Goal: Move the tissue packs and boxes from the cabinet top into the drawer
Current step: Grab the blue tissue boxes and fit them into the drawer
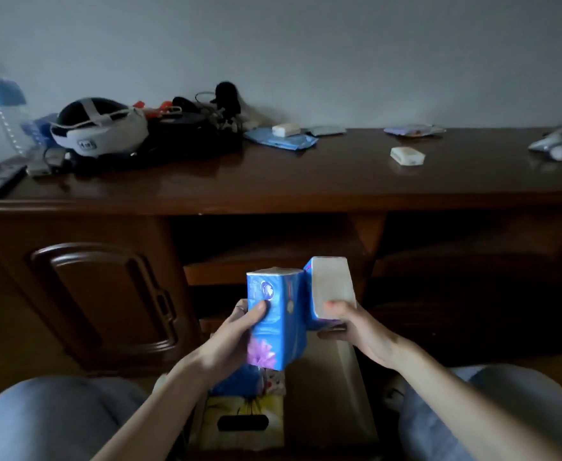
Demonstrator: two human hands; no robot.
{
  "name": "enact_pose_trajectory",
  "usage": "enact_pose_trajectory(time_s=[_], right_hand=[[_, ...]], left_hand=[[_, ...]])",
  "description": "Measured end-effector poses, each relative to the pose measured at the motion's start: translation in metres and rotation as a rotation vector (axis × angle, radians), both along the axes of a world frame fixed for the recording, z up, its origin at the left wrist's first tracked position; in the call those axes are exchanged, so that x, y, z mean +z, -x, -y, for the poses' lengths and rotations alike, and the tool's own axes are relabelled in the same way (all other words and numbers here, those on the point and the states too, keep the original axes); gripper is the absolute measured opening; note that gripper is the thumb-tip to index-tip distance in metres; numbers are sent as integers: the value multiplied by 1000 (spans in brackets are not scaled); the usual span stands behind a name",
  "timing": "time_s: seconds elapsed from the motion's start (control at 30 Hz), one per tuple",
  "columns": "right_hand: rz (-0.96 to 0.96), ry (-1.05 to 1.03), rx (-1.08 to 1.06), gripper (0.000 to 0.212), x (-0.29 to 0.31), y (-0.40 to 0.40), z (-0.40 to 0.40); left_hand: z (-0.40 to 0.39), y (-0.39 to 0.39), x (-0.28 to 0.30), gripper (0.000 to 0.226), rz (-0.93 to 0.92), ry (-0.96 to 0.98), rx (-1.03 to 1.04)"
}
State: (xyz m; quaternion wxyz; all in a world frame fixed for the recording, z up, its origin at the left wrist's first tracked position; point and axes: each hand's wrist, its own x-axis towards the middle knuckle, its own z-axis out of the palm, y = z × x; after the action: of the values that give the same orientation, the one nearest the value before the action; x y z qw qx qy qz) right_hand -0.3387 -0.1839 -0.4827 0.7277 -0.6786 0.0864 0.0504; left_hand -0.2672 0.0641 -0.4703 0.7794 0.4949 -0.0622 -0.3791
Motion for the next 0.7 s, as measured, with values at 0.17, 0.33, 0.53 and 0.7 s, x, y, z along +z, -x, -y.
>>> enact_pose_trajectory(time_s=[0.17, 0.33, 0.53, 0.7], right_hand=[[-181, 283, 122, 119, -76, 3, -15], [-462, 896, 140, 125, -147, 0, -2], [-701, 1223, 70, 118, -215, 8, -16], [-866, 1054, 315, 116, -248, 9, -47]], left_hand=[[-1, 7, -76, 64, -242, -184, 70], [-23, 1, -154, 40, -71, -402, 464], [-37, -5, -198, 44, -19, -475, 471], [-31, -5, -201, 82, -40, -442, 419]])
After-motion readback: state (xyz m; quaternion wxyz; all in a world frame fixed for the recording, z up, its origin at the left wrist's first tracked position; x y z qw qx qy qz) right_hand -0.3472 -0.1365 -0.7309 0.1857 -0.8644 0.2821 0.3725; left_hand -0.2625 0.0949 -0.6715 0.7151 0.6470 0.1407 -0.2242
